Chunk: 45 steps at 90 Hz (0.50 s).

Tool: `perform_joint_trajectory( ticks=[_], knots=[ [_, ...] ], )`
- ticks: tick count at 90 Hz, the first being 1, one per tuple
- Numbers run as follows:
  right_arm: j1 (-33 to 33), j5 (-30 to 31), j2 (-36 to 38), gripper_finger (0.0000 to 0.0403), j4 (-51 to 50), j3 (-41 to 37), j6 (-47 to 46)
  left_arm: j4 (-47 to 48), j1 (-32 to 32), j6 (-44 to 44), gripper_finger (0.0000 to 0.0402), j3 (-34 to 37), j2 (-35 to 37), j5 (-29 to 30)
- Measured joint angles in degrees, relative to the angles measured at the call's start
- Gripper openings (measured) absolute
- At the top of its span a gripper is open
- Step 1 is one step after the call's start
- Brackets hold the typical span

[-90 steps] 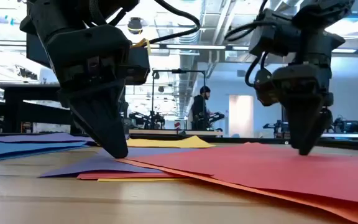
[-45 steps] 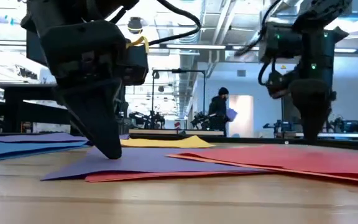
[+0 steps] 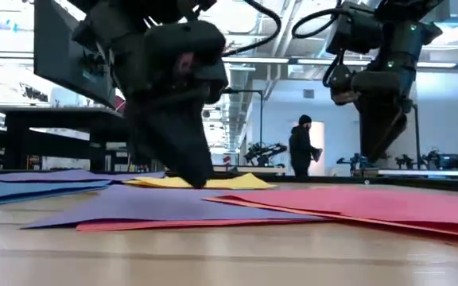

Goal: Organize paper
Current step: Move the red paper to the top right of the table

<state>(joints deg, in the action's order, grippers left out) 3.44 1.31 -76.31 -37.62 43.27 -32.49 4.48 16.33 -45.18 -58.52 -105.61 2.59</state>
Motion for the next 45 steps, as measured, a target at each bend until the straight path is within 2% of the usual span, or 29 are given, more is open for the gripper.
perform_joint_trajectory(
  ticks=[19, 45],
  knots=[
    [-0.02, 0.05, 0.04, 0.0218, 0.37, 0.04, 0.9, -7.11, -0.02, -2.44, 0.009, -0.13, -3.38, 0.15],
    [-0.02, 0.14, 0.04, 0.0218, 0.41, 0.04, 1.25, -9.13, -0.28, -3.95, 0.009, -0.18, -1.71, -0.84]
  ],
)
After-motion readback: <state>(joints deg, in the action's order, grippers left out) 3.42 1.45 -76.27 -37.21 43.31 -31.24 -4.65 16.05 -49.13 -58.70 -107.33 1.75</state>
